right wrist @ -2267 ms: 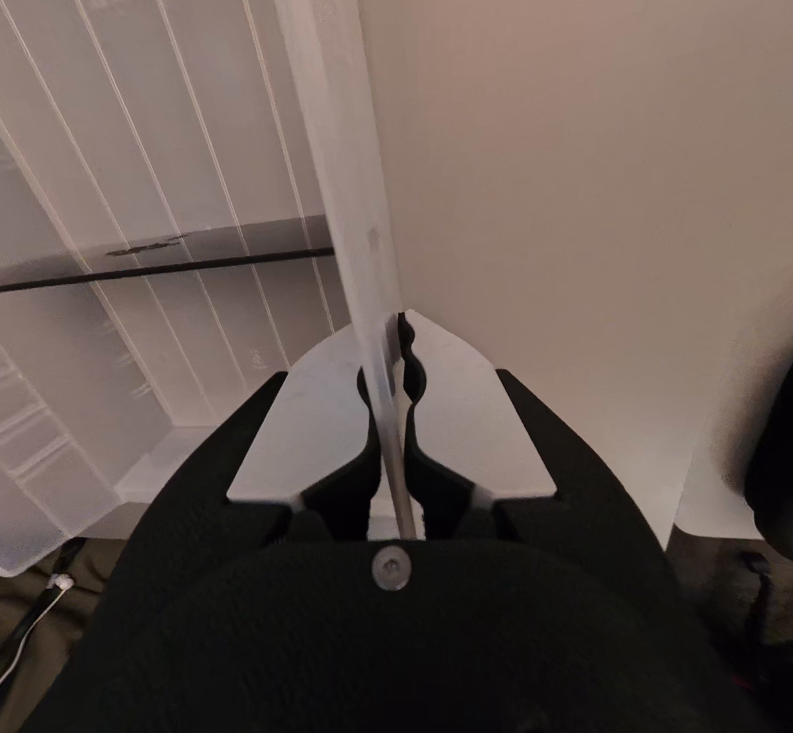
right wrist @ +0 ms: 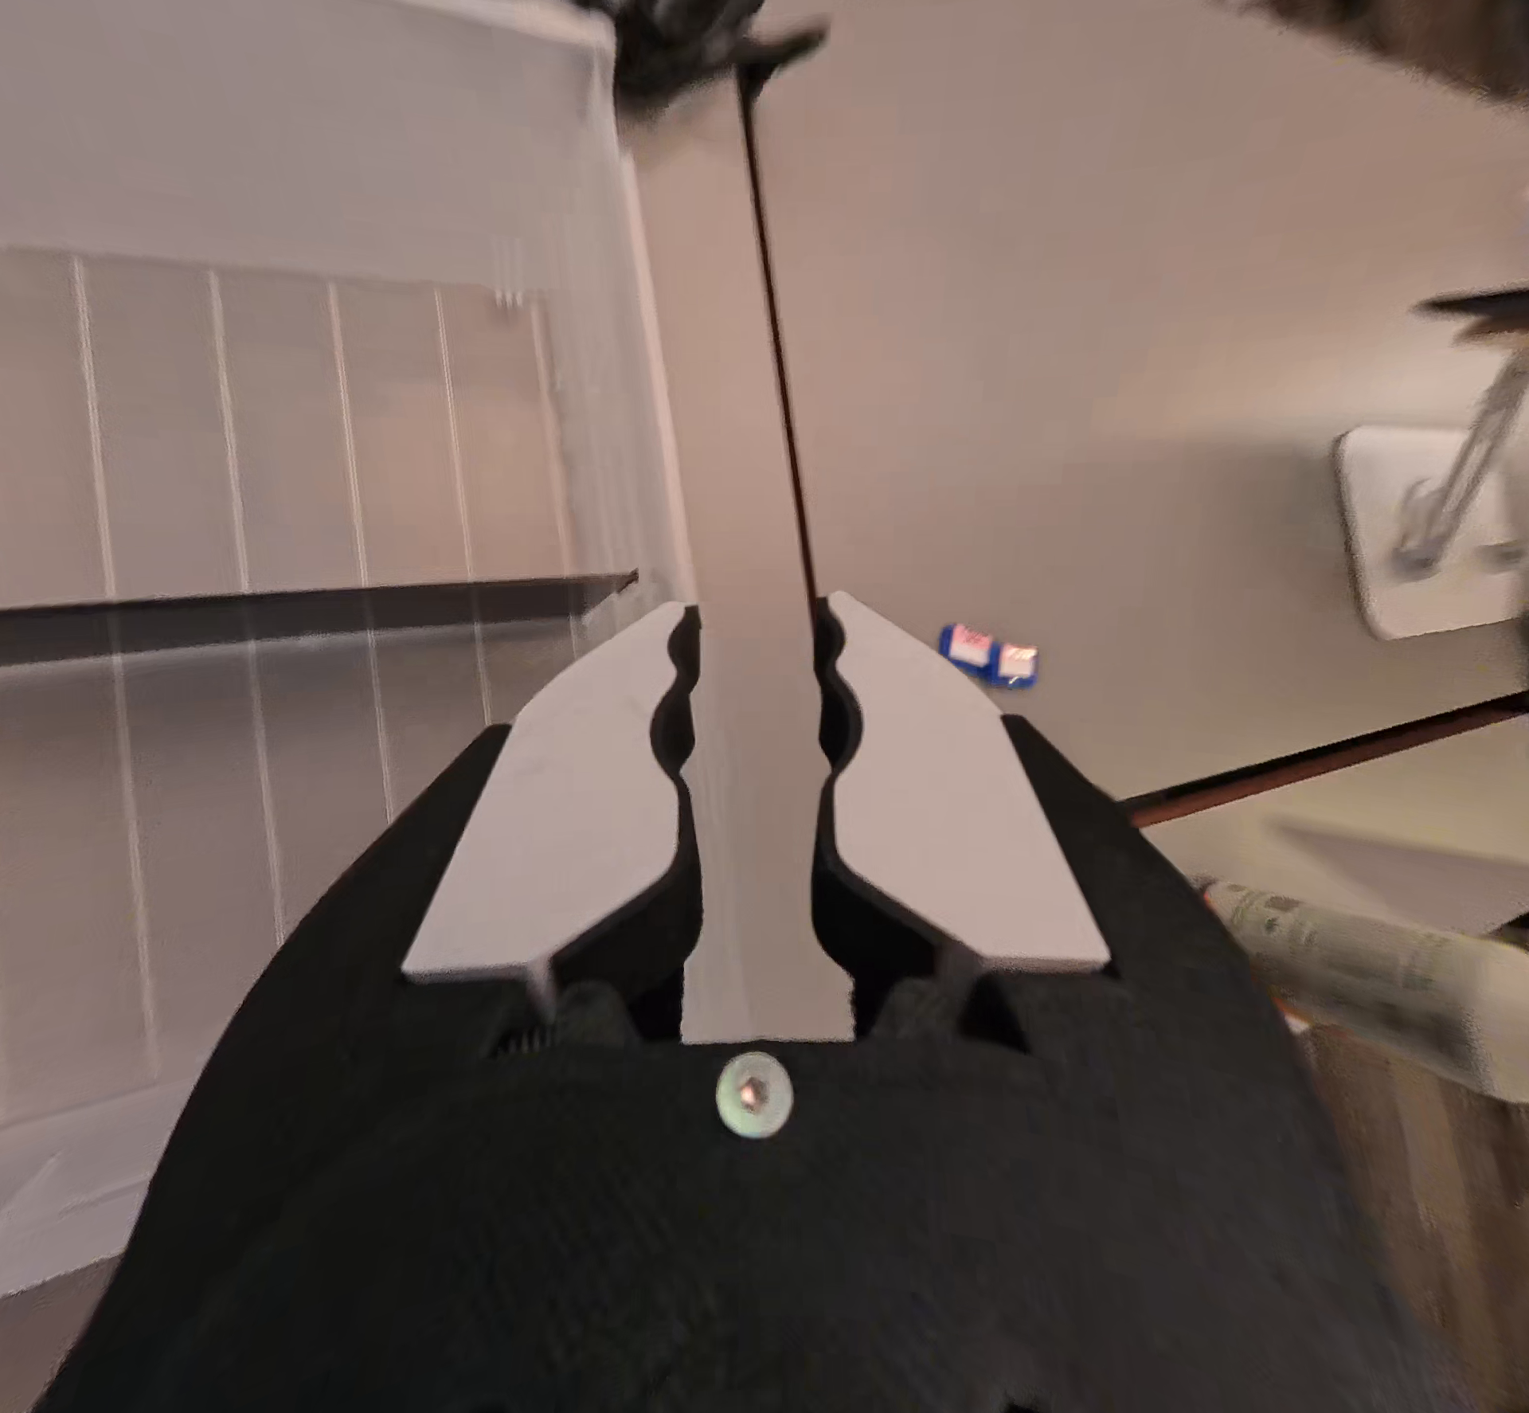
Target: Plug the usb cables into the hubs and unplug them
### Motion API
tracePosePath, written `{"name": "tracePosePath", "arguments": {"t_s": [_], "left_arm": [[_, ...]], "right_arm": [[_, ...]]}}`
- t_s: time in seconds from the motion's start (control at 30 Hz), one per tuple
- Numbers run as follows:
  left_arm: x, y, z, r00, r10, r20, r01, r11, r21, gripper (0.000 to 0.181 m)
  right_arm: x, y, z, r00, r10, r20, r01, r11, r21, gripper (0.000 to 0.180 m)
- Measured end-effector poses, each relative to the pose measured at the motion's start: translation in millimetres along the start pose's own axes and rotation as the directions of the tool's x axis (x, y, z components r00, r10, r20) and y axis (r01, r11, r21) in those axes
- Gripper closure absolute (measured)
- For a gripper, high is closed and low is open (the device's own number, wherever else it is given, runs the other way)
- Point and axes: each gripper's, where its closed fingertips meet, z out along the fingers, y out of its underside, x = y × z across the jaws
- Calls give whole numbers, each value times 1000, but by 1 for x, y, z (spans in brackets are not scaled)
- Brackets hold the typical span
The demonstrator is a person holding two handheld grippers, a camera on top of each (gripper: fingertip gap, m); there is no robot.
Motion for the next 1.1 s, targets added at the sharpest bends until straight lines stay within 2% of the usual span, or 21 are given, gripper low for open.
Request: {"name": "tracePosePath", "arguments": {"t_s": [0.1,0.17,0.3,0.4,0.5,0.6,0.7,0.77,0.83,0.93,1.1], "left_arm": [[0,1,-1,1000,-15,7,15,1000,-1,172],[2,-2,-6,998,-56,-7,56,998,18,171],[6,-27,-46,997,-76,7,72,969,237,168],[41,-35,-80,996,78,-44,-57,931,361,166],[85,-22,-87,962,240,-131,-182,920,347,157],[108,2,-70,939,312,-148,-281,939,196,146],[118,13,-44,901,414,-129,-410,910,59,137],[124,17,-28,880,447,-163,-454,891,-6,139],[118,17,-14,890,432,-147,-445,893,-70,141],[93,25,0,943,325,-69,-333,921,-202,138],[69,22,11,969,246,20,-233,939,-254,141]], "right_arm": [[-4,-38,-34,1000,31,-6,-29,978,205,152],[-16,-70,-66,997,63,43,-75,915,397,146],[-61,-118,-143,981,47,187,-169,676,717,134],[-102,-136,-194,980,-76,182,-123,489,864,132],[-147,-149,-215,966,-175,189,-87,468,880,128],[-194,-160,-236,933,-259,249,-120,429,895,125],[-239,-166,-258,890,-332,313,-167,402,900,124],[-266,-169,-271,853,-377,360,-200,402,894,123],[-289,-172,-286,810,-420,410,-244,394,886,123],[-311,-176,-314,743,-466,481,-335,364,869,123],[-327,-179,-349,645,-506,573,-477,321,819,123]]}}
